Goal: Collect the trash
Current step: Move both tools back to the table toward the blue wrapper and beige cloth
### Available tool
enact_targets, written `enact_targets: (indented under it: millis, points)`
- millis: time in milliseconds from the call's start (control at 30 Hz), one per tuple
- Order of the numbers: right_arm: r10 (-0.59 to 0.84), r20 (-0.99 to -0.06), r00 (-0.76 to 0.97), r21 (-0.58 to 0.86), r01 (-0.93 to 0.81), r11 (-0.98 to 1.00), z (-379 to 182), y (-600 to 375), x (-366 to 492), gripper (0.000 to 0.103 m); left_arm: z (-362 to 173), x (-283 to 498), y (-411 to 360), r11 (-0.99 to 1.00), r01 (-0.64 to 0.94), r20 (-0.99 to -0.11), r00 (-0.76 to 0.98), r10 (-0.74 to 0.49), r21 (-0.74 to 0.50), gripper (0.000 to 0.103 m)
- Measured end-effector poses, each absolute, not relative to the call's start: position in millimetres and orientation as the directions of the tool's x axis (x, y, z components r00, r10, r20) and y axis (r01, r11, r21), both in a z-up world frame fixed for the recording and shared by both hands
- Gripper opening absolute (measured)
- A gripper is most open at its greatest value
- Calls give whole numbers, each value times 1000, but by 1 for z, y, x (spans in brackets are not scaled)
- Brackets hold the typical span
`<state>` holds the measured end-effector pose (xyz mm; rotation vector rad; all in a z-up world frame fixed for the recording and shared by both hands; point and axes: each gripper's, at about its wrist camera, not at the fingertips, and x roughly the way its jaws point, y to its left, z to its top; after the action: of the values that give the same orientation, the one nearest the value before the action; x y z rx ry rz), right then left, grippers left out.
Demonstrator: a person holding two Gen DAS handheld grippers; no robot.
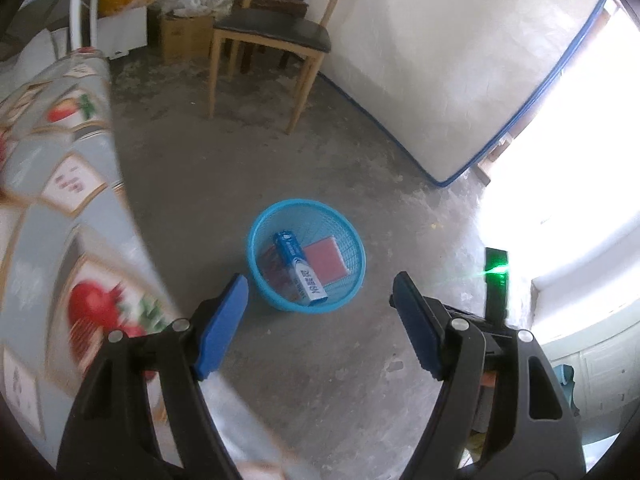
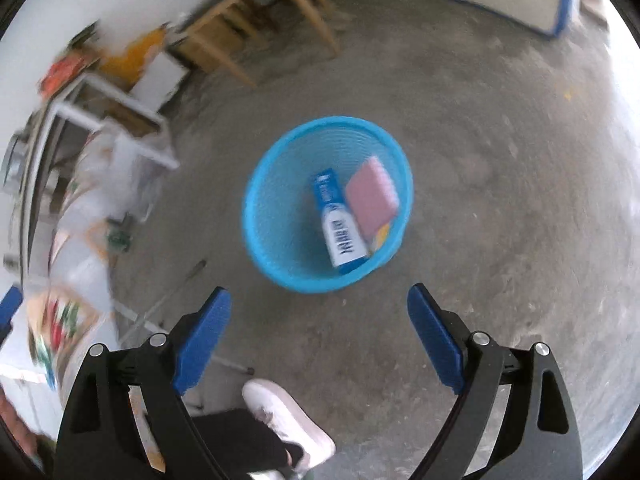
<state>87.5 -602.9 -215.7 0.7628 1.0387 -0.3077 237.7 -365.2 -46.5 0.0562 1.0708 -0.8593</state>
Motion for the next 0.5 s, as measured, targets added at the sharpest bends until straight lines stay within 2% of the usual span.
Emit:
enact_targets:
  millis: [133, 300, 500]
  points:
    - [31, -841, 540, 270, 368, 890, -147, -531, 86, 90, -32, 215, -319, 684, 653, -770, 236, -593, -327, 79]
    - [-41, -802, 595, 121, 230, 966, -87, -459, 90, 94, -23, 189, -251, 726, 637, -779, 306, -547, -259, 83]
    - [-20, -791, 612, 96, 157, 983, -46, -398, 109, 94, -5, 168, -161, 825, 517, -738, 460, -494, -229, 85]
